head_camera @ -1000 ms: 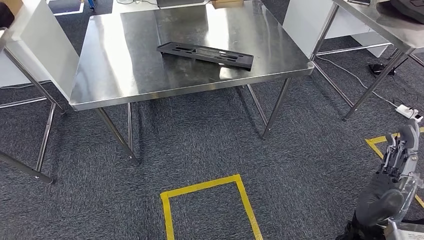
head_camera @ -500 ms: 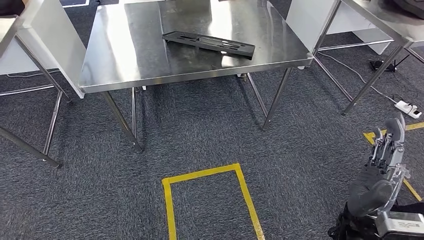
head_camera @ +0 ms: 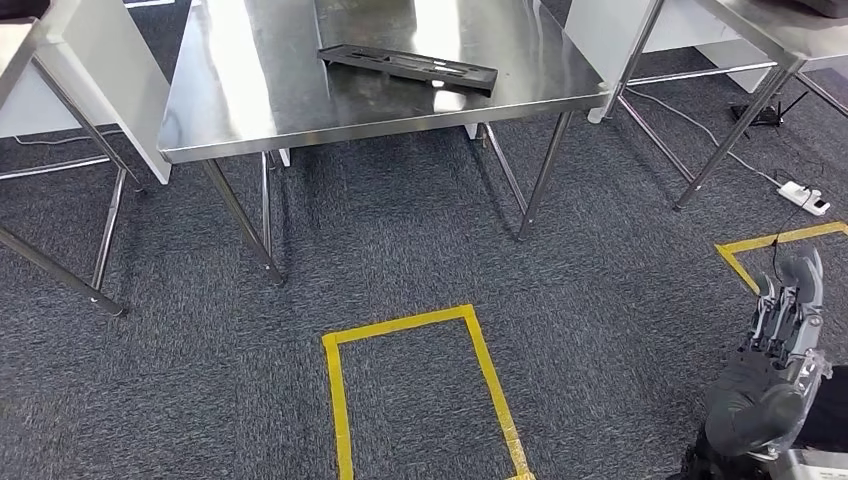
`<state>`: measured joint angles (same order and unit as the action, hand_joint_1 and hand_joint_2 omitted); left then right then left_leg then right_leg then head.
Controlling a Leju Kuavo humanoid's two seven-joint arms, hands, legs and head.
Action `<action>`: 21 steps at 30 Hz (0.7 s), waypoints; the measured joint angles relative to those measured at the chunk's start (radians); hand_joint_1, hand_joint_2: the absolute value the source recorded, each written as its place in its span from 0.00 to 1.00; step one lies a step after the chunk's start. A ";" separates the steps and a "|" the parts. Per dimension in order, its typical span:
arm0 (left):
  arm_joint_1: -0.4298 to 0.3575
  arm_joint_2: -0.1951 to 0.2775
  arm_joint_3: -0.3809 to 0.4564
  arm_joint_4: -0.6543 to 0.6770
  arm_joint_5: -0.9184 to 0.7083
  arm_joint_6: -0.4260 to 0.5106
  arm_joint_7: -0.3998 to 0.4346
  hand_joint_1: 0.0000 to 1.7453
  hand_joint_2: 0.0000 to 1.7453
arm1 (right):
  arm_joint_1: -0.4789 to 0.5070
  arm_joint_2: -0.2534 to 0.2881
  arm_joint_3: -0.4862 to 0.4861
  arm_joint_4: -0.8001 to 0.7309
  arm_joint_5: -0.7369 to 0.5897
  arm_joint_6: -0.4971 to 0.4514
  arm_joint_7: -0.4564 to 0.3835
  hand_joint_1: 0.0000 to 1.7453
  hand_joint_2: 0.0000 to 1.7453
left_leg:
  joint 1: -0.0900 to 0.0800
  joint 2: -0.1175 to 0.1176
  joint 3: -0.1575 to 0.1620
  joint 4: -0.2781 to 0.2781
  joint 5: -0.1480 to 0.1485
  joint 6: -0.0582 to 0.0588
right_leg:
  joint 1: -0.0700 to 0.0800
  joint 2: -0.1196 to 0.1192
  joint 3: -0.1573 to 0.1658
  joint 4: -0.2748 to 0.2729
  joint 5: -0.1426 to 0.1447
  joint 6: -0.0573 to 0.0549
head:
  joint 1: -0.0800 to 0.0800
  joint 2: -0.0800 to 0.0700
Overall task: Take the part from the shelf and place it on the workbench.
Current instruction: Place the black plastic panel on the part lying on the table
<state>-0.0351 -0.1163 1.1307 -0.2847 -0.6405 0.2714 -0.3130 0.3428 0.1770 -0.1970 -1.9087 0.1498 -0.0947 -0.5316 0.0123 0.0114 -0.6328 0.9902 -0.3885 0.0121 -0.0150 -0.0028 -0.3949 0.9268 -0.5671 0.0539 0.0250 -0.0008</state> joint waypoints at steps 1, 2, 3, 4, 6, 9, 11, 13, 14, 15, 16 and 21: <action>0.000 0.000 0.000 0.001 0.000 0.000 0.000 0.00 0.00 | 0.002 0.000 0.000 -0.001 -0.004 0.005 -0.002 0.00 0.00 | 0.003 0.000 -0.002 0.001 0.001 -0.005 | -0.002 -0.001 -0.007 0.002 0.005 -0.010 | 0.000 0.000; 0.000 -0.001 0.000 0.002 -0.001 0.000 0.000 0.00 0.00 | 0.003 0.000 0.000 -0.001 -0.010 0.011 -0.003 0.00 0.00 | 0.006 -0.001 -0.007 0.011 -0.012 -0.010 | -0.003 -0.001 -0.012 0.003 0.011 -0.022 | 0.000 0.000; 0.001 -0.002 0.000 0.003 -0.001 0.001 0.001 0.00 0.00 | 0.004 0.000 -0.001 -0.002 -0.018 0.018 -0.004 0.00 0.00 | 0.008 -0.002 -0.016 0.039 -0.041 -0.014 | -0.004 -0.002 -0.016 0.002 0.017 -0.033 | -0.001 0.000; 0.001 -0.002 0.000 0.004 -0.002 0.002 0.002 0.00 0.00 | 0.004 0.000 -0.001 -0.002 -0.025 0.025 -0.004 0.00 0.00 | 0.009 -0.003 -0.032 0.086 -0.084 -0.017 | -0.004 -0.002 -0.021 0.002 0.023 -0.043 | -0.001 0.000; 0.002 -0.002 0.000 0.006 -0.003 0.003 0.003 0.00 0.00 | 0.005 0.000 -0.001 -0.002 -0.032 0.031 -0.004 0.00 0.00 | 0.009 -0.005 -0.071 0.220 -0.168 -0.022 | 0.002 -0.004 -0.031 0.003 0.032 -0.054 | -0.002 0.000; 0.002 -0.004 0.000 0.008 -0.003 0.003 0.005 0.00 0.00 | 0.011 0.000 -0.001 -0.002 -0.046 0.041 -0.004 0.00 0.00 | 0.008 -0.009 -0.049 0.266 -0.166 -0.016 | 0.011 0.002 -0.041 0.006 0.040 -0.057 | -0.002 0.000; 0.004 -0.004 0.001 0.008 -0.003 0.004 0.006 0.00 0.00 | 0.013 0.001 -0.002 -0.002 -0.068 0.056 -0.004 0.00 0.00 | 0.007 -0.035 0.041 0.136 -0.117 0.000 | 0.015 0.012 -0.043 0.010 0.042 -0.056 | -0.001 0.000; 0.007 -0.005 0.001 0.008 -0.004 0.006 0.006 0.00 0.00 | 0.014 0.002 -0.002 -0.003 -0.084 0.069 -0.005 0.00 0.00 | 0.005 -0.066 0.104 0.032 -0.095 0.013 | 0.017 0.024 -0.051 0.016 0.045 -0.051 | -0.001 0.000; 0.009 -0.006 0.001 0.008 -0.004 0.006 0.006 0.00 0.00 | 0.016 0.003 -0.002 -0.003 -0.088 0.074 -0.005 0.00 0.00 | 0.003 -0.071 0.113 0.013 -0.096 0.016 | 0.016 0.031 -0.058 0.018 0.047 -0.047 | -0.001 0.000; 0.011 -0.008 0.001 0.008 -0.004 0.006 0.006 0.00 0.00 | 0.018 0.004 -0.002 -0.005 -0.090 0.078 -0.006 0.00 0.00 | 0.000 -0.064 0.112 0.008 -0.093 0.016 | 0.015 0.040 -0.060 0.019 0.051 -0.041 | -0.002 0.000; 0.012 -0.009 0.002 0.008 -0.004 0.005 0.006 0.00 0.00 | 0.020 0.005 -0.002 -0.008 -0.093 0.081 -0.006 0.00 0.00 | 0.000 -0.053 0.115 -0.003 -0.093 0.018 | 0.012 0.047 -0.065 0.022 0.050 -0.036 | -0.003 0.000; 0.012 -0.016 0.002 0.008 -0.004 -0.004 0.005 0.00 0.00 | 0.024 0.003 -0.006 -0.018 -0.099 0.088 -0.008 0.00 0.00 | 0.006 0.001 0.120 -0.039 -0.087 0.033 | 0.007 0.018 -0.191 0.245 -0.040 -0.024 | 0.006 0.000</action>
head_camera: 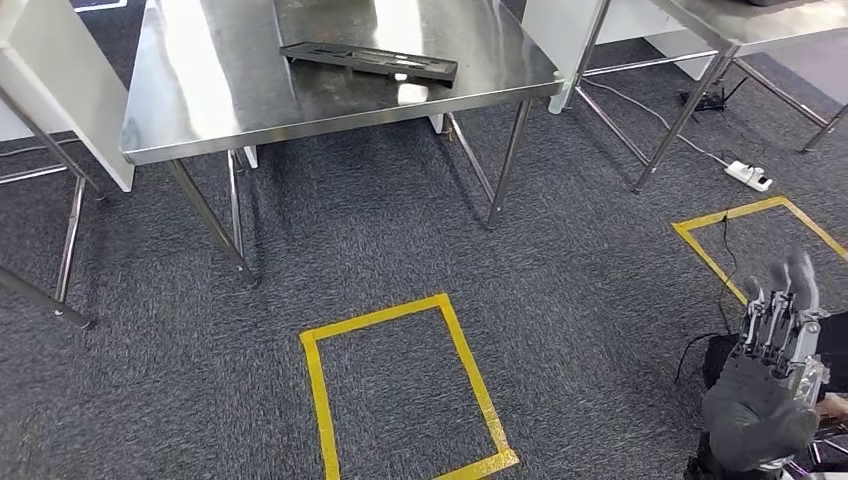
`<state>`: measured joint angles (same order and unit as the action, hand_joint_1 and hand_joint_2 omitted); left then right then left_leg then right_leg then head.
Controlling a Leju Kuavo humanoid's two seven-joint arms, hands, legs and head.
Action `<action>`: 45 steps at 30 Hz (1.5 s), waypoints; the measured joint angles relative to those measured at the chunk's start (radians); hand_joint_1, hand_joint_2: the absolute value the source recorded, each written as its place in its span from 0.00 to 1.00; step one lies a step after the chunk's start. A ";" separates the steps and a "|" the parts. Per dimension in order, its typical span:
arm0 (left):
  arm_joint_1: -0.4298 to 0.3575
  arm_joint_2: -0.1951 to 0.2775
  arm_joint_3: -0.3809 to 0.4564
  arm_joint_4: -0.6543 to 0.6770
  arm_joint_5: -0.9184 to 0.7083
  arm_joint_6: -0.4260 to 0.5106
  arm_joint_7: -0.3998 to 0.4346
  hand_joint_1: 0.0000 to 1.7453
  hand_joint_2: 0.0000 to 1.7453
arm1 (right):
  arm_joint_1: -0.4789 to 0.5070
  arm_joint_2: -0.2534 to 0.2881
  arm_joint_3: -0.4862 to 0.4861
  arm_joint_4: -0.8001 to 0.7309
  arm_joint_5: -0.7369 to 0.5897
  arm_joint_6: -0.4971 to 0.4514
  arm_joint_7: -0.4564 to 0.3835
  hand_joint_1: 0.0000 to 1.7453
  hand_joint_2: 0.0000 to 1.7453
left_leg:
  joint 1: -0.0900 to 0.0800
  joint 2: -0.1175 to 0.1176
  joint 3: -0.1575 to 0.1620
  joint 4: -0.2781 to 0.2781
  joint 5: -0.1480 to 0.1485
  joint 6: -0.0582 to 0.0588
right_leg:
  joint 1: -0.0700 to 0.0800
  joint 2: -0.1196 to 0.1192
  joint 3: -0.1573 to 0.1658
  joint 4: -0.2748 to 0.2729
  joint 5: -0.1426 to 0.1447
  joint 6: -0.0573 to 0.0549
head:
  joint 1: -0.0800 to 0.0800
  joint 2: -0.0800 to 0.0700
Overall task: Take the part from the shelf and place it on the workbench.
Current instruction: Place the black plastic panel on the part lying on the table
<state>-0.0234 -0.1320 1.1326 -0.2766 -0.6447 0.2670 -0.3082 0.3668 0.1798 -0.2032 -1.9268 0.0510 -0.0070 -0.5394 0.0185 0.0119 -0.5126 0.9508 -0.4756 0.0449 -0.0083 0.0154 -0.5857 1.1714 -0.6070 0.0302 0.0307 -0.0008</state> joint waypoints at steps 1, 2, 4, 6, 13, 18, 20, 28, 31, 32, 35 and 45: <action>0.001 -0.001 0.000 0.000 0.000 -0.003 0.000 0.00 0.00 | 0.002 -0.001 -0.001 0.000 -0.001 0.002 0.000 0.00 0.00 | 0.000 0.011 -0.001 0.000 0.000 0.000 | -0.004 -0.002 -0.029 0.057 -0.013 0.006 | 0.000 0.000; 0.001 -0.002 0.000 0.000 0.000 -0.005 0.000 0.00 0.00 | 0.004 -0.001 -0.003 0.000 -0.002 0.004 0.000 0.00 0.00 | 0.001 0.022 -0.001 0.001 0.000 0.000 | -0.009 -0.004 -0.045 0.085 -0.013 0.016 | 0.000 0.000; 0.002 -0.004 0.001 0.000 -0.001 -0.008 0.000 0.00 0.00 | 0.007 -0.002 -0.004 0.000 -0.003 0.007 0.000 0.00 0.00 | 0.004 0.041 0.002 0.003 -0.001 -0.003 | -0.019 -0.017 -0.011 0.010 0.033 0.042 | 0.000 0.000; 0.002 -0.006 0.001 0.000 -0.002 -0.009 0.000 0.00 0.00 | 0.007 -0.002 -0.005 -0.001 -0.004 0.008 0.000 0.00 0.00 | 0.004 0.056 0.004 0.010 -0.006 -0.015 | -0.024 -0.058 0.060 -0.141 0.091 0.060 | 0.001 0.000; 0.002 -0.010 0.002 -0.002 -0.008 -0.019 -0.004 0.00 0.00 | 0.009 0.004 -0.012 -0.012 -0.006 0.011 0.000 0.00 0.00 | 0.011 0.040 -0.022 0.084 -0.066 -0.057 | -0.023 -0.029 0.072 -0.207 0.132 -0.003 | -0.002 0.000; 0.006 -0.008 0.002 -0.002 -0.018 -0.025 -0.008 0.00 0.00 | 0.010 0.011 -0.024 -0.014 -0.012 0.015 0.000 0.00 0.00 | 0.010 -0.013 -0.119 0.316 -0.165 -0.048 | -0.009 0.021 0.056 -0.203 0.145 -0.021 | -0.003 0.000; 0.006 -0.008 0.002 -0.002 -0.020 -0.025 -0.008 0.00 0.00 | 0.012 0.013 -0.030 -0.015 -0.014 0.018 0.000 0.00 0.00 | 0.010 -0.030 -0.060 0.204 -0.098 -0.038 | -0.006 0.044 0.054 -0.197 0.145 -0.021 | -0.003 0.000; 0.004 -0.008 0.004 -0.002 -0.023 -0.022 -0.008 0.00 0.00 | 0.021 0.014 -0.055 -0.019 -0.016 0.042 -0.008 0.00 0.00 | 0.004 -0.037 0.004 0.037 -0.031 0.000 | -0.002 0.063 -0.010 -0.140 0.135 0.015 | 0.002 0.000; 0.005 -0.008 0.007 -0.001 -0.023 -0.023 -0.010 0.00 0.00 | 0.019 0.013 -0.060 -0.020 -0.018 0.046 -0.010 0.00 0.00 | -0.001 0.007 -0.006 0.036 -0.025 0.009 | -0.004 0.002 -0.094 0.050 0.046 0.010 | 0.008 0.000; 0.006 -0.007 0.008 -0.001 -0.023 -0.023 -0.011 0.00 0.00 | 0.019 0.013 -0.062 -0.020 -0.018 0.047 -0.010 0.00 0.00 | -0.002 0.022 -0.009 0.036 -0.024 0.009 | -0.006 -0.002 -0.112 0.099 0.029 0.013 | 0.008 0.000; 0.005 -0.007 0.008 0.000 -0.027 -0.023 -0.013 0.00 0.00 | 0.019 0.012 -0.070 -0.020 -0.019 0.049 -0.010 0.00 0.00 | -0.001 0.063 -0.010 0.036 -0.023 0.007 | -0.011 -0.024 -0.038 0.005 0.061 0.039 | 0.008 0.000; -0.003 -0.006 0.009 0.002 -0.037 -0.022 -0.022 0.00 0.00 | 0.033 0.006 -0.097 -0.023 -0.039 0.051 -0.021 0.00 0.00 | 0.001 0.014 -0.056 0.183 -0.128 -0.040 | -0.017 -0.018 0.070 -0.204 0.133 -0.016 | 0.003 0.000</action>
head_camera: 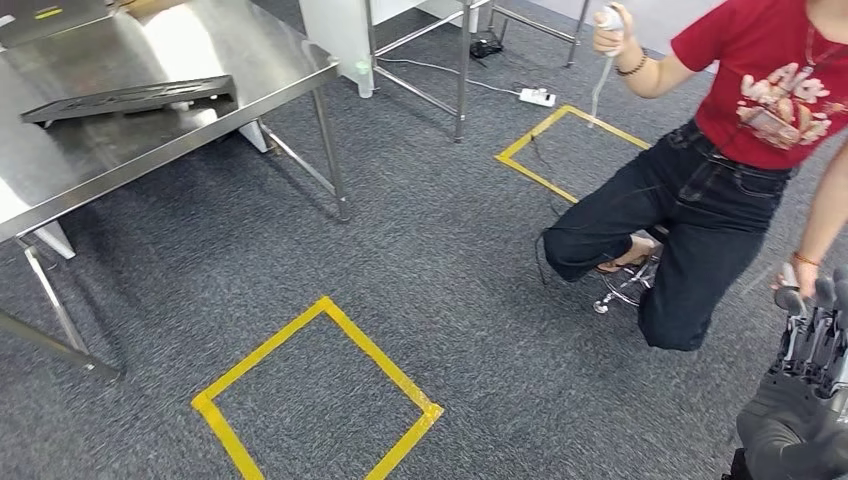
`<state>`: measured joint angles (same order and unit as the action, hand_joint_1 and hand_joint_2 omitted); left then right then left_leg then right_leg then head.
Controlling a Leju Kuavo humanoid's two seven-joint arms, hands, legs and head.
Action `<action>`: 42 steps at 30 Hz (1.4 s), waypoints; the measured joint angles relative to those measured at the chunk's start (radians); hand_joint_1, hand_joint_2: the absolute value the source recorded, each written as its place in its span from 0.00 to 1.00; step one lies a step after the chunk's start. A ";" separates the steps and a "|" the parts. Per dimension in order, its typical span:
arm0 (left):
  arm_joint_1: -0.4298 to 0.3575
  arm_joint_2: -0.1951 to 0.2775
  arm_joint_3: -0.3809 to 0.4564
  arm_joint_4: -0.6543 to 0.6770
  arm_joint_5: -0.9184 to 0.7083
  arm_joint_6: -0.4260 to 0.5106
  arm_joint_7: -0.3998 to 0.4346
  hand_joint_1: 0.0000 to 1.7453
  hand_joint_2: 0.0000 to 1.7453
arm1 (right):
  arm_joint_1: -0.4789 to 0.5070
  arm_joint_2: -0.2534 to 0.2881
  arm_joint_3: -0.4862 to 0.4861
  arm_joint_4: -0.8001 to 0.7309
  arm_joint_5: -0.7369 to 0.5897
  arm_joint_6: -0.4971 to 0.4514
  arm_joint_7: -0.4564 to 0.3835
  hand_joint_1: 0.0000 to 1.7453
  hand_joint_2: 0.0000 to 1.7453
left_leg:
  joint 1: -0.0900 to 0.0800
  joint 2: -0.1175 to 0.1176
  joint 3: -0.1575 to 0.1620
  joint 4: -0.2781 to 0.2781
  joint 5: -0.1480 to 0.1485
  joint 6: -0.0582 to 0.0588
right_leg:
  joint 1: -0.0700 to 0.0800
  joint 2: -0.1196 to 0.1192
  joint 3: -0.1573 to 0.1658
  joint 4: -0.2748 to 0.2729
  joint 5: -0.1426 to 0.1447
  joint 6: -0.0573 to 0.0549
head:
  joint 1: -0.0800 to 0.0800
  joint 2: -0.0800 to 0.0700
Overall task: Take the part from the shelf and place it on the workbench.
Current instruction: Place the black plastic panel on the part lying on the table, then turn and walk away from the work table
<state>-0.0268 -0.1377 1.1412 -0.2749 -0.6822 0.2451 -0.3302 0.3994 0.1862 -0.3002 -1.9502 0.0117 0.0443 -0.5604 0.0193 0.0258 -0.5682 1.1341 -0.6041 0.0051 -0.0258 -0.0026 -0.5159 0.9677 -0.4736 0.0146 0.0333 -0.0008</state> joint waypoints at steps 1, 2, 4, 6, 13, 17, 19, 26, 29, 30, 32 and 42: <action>0.001 0.001 0.000 0.000 0.000 0.000 -0.001 0.00 0.00 | 0.001 0.000 0.000 0.000 -0.001 0.000 0.000 0.00 0.00 | 0.001 -0.017 -0.032 0.071 -0.035 0.000 | 0.001 0.010 -0.003 0.001 0.002 -0.004 | 0.000 0.000; 0.002 0.003 0.000 0.001 0.000 0.000 -0.002 0.00 0.00 | 0.002 0.001 0.000 0.000 -0.002 0.000 0.000 0.00 0.00 | 0.001 -0.025 -0.057 0.126 -0.053 0.000 | 0.003 0.022 -0.006 0.002 0.003 -0.005 | 0.000 0.000; 0.004 0.004 0.000 0.003 -0.001 0.000 -0.004 0.00 0.00 | 0.005 0.001 -0.001 0.000 -0.002 0.000 0.000 0.00 0.00 | 0.002 -0.030 -0.057 0.126 -0.028 0.001 | 0.004 0.048 -0.008 0.007 0.004 -0.004 | 0.000 0.000; 0.004 0.005 0.001 0.004 -0.001 0.000 -0.004 0.00 0.00 | 0.005 0.001 -0.002 0.000 -0.003 0.000 0.000 0.00 0.00 | 0.008 -0.054 0.005 0.000 0.042 0.002 | 0.002 0.075 -0.010 0.017 0.002 -0.001 | 0.000 0.000; 0.002 0.007 0.003 0.007 -0.007 0.000 -0.006 0.00 0.00 | 0.010 0.002 -0.009 -0.006 -0.004 0.000 0.000 0.00 0.00 | 0.003 -0.054 0.050 -0.118 0.085 0.035 | 0.007 0.091 -0.061 0.055 -0.005 0.038 | 0.002 0.000; 0.004 0.010 0.005 0.008 -0.011 0.003 -0.007 0.00 0.00 | 0.011 0.002 -0.014 -0.009 -0.008 0.000 0.000 0.00 0.00 | -0.003 0.004 0.039 -0.120 0.090 0.050 | 0.010 0.015 -0.175 0.294 -0.112 0.031 | 0.007 0.000; 0.004 0.010 0.005 0.009 -0.011 0.003 -0.007 0.00 0.00 | 0.014 0.002 -0.016 -0.009 -0.009 0.000 0.000 0.00 0.00 | -0.005 0.032 0.037 -0.120 0.090 0.050 | 0.009 0.010 -0.178 0.317 -0.115 0.041 | 0.007 0.000; -0.008 0.011 0.005 0.014 -0.019 0.012 -0.004 0.00 0.00 | 0.013 0.005 -0.024 -0.009 -0.009 0.003 0.000 0.00 0.00 | -0.013 0.105 0.060 -0.124 0.081 0.026 | 0.028 -0.065 -0.020 0.025 -0.014 0.030 | 0.006 0.000; -0.015 0.011 0.005 0.015 -0.021 0.016 -0.004 0.00 0.00 | 0.012 0.009 -0.025 -0.011 -0.009 0.006 0.000 0.00 0.00 | -0.007 0.055 0.049 -0.082 0.043 0.010 | 0.008 -0.028 -0.016 0.014 0.000 0.008 | 0.003 0.000; -0.015 0.012 0.004 0.016 -0.023 0.017 -0.004 0.00 0.00 | 0.009 0.012 -0.026 -0.011 -0.009 0.007 0.001 0.00 0.00 | -0.004 0.018 0.027 -0.031 0.010 0.007 | 0.002 -0.017 -0.014 0.012 0.004 0.002 | 0.002 0.000; -0.013 0.013 0.004 0.019 -0.027 0.018 -0.002 0.00 0.00 | 0.004 0.016 -0.026 -0.010 -0.009 0.009 0.002 0.00 0.00 | -0.003 -0.022 -0.037 0.103 -0.054 0.005 | 0.005 0.008 -0.019 0.013 0.007 -0.004 | 0.000 0.000; -0.020 0.017 0.004 0.024 -0.030 0.022 0.001 0.00 0.00 | -0.015 0.018 -0.026 -0.008 -0.010 0.011 0.004 0.00 0.00 | 0.007 -0.071 0.034 -0.102 0.087 0.019 | 0.005 0.124 -0.051 0.036 0.011 0.035 | 0.001 0.000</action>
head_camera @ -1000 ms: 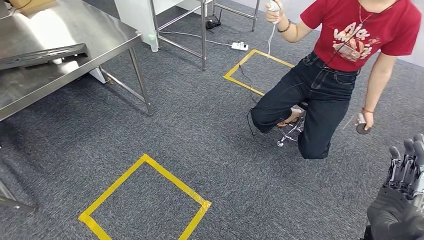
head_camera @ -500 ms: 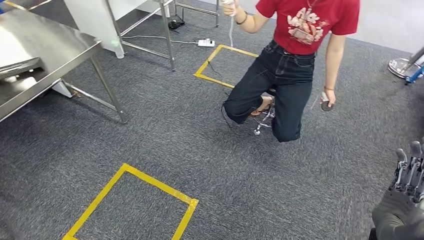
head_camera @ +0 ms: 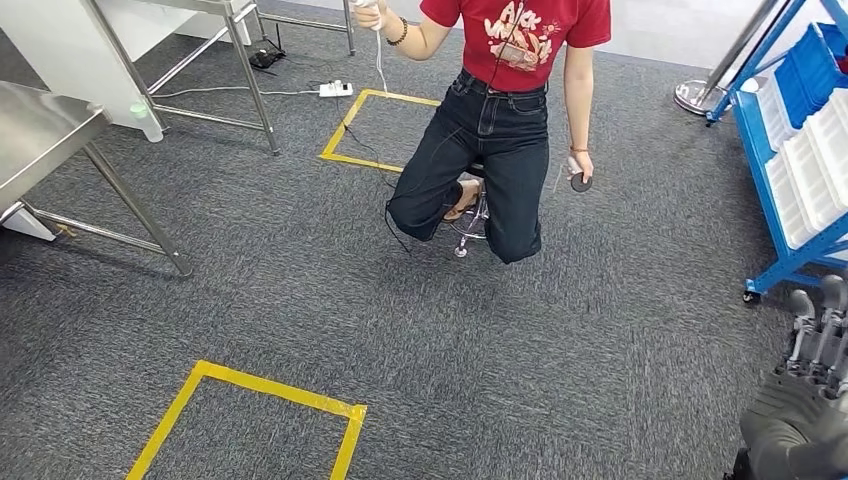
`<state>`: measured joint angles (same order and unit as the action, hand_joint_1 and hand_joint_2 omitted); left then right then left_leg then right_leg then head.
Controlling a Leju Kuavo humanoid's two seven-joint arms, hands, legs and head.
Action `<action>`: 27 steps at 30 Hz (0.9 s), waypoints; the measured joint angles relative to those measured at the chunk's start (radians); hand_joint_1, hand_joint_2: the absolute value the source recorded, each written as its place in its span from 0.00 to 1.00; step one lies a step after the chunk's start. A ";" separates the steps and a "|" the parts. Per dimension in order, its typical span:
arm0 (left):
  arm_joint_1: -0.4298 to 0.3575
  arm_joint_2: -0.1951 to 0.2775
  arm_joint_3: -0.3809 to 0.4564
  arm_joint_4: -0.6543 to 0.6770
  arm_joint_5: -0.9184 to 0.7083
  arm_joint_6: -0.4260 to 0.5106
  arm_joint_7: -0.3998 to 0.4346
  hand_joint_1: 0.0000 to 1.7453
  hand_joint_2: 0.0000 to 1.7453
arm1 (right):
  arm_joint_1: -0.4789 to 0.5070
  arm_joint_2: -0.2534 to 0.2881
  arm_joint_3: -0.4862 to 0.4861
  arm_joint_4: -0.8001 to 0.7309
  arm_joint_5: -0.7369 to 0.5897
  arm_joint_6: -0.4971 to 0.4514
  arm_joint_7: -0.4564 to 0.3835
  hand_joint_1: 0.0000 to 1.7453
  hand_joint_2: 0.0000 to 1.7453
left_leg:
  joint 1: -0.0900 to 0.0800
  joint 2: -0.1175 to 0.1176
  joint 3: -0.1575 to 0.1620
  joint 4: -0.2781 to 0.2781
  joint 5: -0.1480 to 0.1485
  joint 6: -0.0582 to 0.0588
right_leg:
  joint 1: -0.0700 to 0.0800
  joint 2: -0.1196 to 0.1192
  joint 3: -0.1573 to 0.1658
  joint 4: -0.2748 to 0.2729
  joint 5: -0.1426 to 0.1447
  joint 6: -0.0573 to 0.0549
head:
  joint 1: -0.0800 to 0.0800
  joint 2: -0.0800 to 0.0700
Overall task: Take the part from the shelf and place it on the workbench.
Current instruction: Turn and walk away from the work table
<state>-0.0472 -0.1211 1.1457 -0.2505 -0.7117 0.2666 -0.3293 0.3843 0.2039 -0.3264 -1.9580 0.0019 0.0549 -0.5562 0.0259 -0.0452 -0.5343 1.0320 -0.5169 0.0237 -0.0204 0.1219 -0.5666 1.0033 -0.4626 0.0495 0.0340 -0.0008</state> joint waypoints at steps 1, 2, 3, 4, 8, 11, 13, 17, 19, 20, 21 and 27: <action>-0.003 0.000 0.000 0.000 0.000 0.002 -0.001 0.00 0.00 | -0.002 0.000 -0.001 0.000 0.000 0.000 0.000 0.00 0.00 | 0.000 0.011 0.000 -0.003 0.004 0.009 | 0.000 -0.011 -0.009 0.009 -0.004 0.004 | 0.000 0.000; -0.005 0.000 0.000 0.000 0.001 0.004 -0.002 0.00 0.00 | -0.004 -0.001 -0.001 0.000 0.000 0.000 0.000 0.00 0.00 | 0.001 0.023 0.000 -0.007 0.007 0.017 | 0.002 -0.032 -0.024 0.036 -0.018 0.004 | 0.003 0.000; -0.006 0.000 0.000 0.000 0.000 0.005 -0.002 0.00 0.00 | -0.007 -0.001 -0.002 0.000 0.000 0.000 0.000 0.00 0.00 | 0.001 0.036 -0.001 -0.010 0.009 0.023 | 0.004 -0.060 -0.048 0.085 -0.042 0.001 | 0.005 0.000; -0.006 0.000 0.000 0.000 0.000 0.007 -0.003 0.00 0.00 | -0.008 -0.001 -0.003 0.000 0.001 0.000 0.000 0.00 0.00 | -0.001 0.049 -0.003 -0.010 0.009 0.026 | 0.006 -0.087 -0.081 0.150 -0.072 -0.003 | 0.008 0.000; -0.007 0.000 0.000 0.001 -0.002 0.010 -0.003 0.00 0.00 | -0.007 -0.001 -0.006 0.001 0.001 0.000 0.001 0.00 0.00 | -0.007 0.105 -0.006 -0.010 0.008 0.028 | 0.003 -0.117 -0.132 0.270 -0.109 0.007 | 0.010 0.000; -0.010 0.000 0.000 0.001 -0.002 0.010 -0.003 0.00 0.00 | -0.008 -0.001 -0.009 0.001 0.001 0.000 0.001 0.00 0.00 | -0.010 0.137 0.001 -0.010 0.003 0.020 | 0.007 -0.175 -0.016 0.061 -0.040 0.019 | 0.011 0.000; -0.012 0.000 0.000 0.001 -0.002 0.011 -0.003 0.00 0.00 | -0.008 -0.001 -0.011 0.000 0.001 0.000 0.002 0.00 0.00 | -0.014 0.155 0.010 -0.010 -0.001 0.009 | 0.015 -0.203 0.014 0.001 -0.021 0.008 | 0.009 0.000; -0.018 -0.002 0.000 0.001 -0.003 0.011 -0.004 0.00 0.00 | -0.004 0.000 -0.017 -0.001 0.001 0.000 0.002 0.00 0.00 | -0.009 0.144 0.013 0.009 -0.027 -0.014 | 0.008 -0.158 0.017 -0.006 -0.007 -0.021 | 0.006 0.000; -0.017 -0.002 0.000 0.002 -0.004 0.010 -0.004 0.00 0.00 | -0.005 0.002 -0.017 -0.001 0.001 0.000 0.002 0.00 0.00 | -0.005 0.078 -0.028 0.106 -0.087 -0.018 | 0.000 -0.135 0.018 -0.009 -0.003 -0.034 | 0.003 0.000; -0.016 -0.002 0.000 0.003 -0.004 0.010 -0.004 0.00 0.00 | -0.006 0.004 -0.018 -0.001 0.001 0.000 0.002 0.00 0.00 | -0.005 0.057 -0.061 0.173 -0.120 -0.018 | 0.002 -0.123 0.017 -0.009 -0.002 -0.038 | 0.003 0.000; -0.014 -0.002 0.000 0.003 -0.004 0.011 -0.004 0.00 0.00 | -0.005 0.006 -0.018 0.000 0.001 0.000 0.002 0.00 0.00 | -0.005 0.047 -0.091 0.230 -0.140 -0.019 | 0.004 -0.109 0.017 -0.009 -0.002 -0.040 | 0.002 0.000; -0.013 0.001 -0.001 0.004 -0.013 0.010 -0.003 0.00 0.00 | 0.003 0.021 -0.029 -0.004 -0.001 0.004 0.002 0.00 0.00 | 0.003 -0.014 -0.017 0.030 -0.002 -0.017 | 0.012 -0.027 0.013 0.007 -0.006 -0.031 | 0.002 0.000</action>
<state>-0.0598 -0.1200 1.1450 -0.2461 -0.7252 0.2765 -0.3321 0.3877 0.2244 -0.3558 -1.9624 0.0013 0.0592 -0.5538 0.0291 -0.0592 -0.5514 1.0623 -0.5187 0.0069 -0.0081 0.0950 -0.5533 1.0098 -0.4684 0.0186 0.0357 -0.0007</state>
